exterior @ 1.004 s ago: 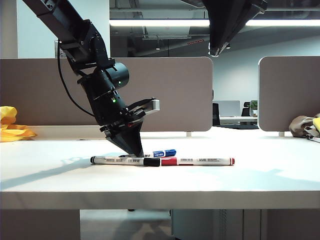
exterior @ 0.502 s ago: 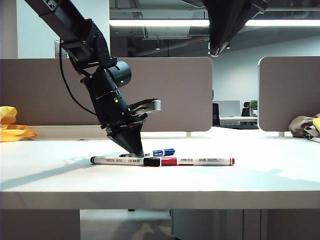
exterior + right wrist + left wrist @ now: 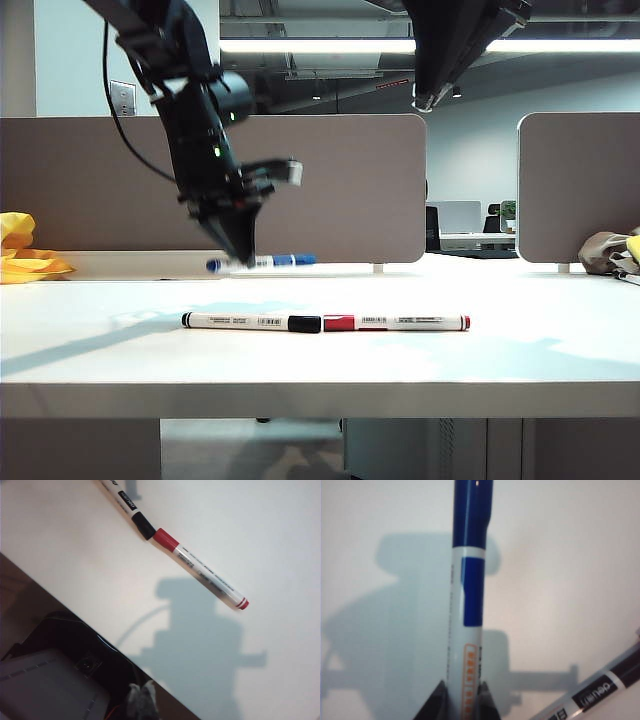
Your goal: Pick up the markers one by one and line them up horizontally in a straight line on the table.
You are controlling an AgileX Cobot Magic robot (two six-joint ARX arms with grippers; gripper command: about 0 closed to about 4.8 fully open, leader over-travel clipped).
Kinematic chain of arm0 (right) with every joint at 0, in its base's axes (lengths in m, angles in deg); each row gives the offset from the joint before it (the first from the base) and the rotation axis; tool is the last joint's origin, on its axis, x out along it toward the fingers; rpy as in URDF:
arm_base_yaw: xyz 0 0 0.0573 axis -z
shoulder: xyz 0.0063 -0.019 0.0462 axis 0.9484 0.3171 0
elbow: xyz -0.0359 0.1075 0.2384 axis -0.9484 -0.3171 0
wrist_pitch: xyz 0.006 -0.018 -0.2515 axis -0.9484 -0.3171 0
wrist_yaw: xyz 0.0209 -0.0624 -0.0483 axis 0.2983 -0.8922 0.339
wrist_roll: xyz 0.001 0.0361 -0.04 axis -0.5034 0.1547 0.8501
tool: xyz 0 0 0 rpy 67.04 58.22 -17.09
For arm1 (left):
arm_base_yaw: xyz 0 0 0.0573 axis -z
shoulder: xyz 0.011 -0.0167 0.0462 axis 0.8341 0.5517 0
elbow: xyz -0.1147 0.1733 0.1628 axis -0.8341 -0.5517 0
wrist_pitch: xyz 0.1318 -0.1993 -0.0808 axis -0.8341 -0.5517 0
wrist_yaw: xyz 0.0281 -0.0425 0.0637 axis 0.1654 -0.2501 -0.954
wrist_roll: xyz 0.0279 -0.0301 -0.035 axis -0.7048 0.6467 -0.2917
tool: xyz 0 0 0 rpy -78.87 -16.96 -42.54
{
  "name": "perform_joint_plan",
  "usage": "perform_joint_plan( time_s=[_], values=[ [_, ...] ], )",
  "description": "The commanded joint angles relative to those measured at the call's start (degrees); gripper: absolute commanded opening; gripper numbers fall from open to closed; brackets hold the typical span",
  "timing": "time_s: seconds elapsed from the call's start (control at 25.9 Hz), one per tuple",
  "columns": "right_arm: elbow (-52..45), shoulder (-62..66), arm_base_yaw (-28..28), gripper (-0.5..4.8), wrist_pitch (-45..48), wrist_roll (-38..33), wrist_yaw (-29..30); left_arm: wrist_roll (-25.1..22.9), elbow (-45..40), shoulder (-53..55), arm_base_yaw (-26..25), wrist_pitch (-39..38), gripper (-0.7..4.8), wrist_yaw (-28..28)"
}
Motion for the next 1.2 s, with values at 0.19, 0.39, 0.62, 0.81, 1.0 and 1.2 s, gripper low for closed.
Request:
perform_joint_plan(
  time_s=[0.19, 0.39, 0.62, 0.81, 1.0, 1.2],
  values=[
    [0.15, -0.35, -0.11, -0.06, 1.55, 0.11, 1.51, -3.28, 0.24, -4.74, -2.89, -5.14, -0.05, -0.68],
    [0.15, -0.35, -0.11, -0.06, 2.32, 0.13, 1.66, -6.88, 0.24, -7.93, -4.07, -7.8, -0.05, -2.58],
    [0.15, -0.33, -0.13, -0.06, 4.17, 0.33, 8.61, -13.09, 0.2, -11.87, -6.4, -13.18, -0.05, -4.28],
    [0.15, -0.33, -0.2, -0.06, 7.96, 0.28, 9.57, -16.41, 0.11, -12.7, -8.48, -18.21, -0.05, -4.68],
    [0.15, -0.31, -0.2, -0.06, 8.76, 0.31, 10.19, -18.43, -0.2, -13.05, -10.8, -20.52, -0.05, -4.48],
    [0.15, -0.31, -0.17, -0.06, 8.96, 0.31, 11.63, -20.83, -0.2, -13.03, -11.23, -21.0, -0.05, -4.63]
  ],
)
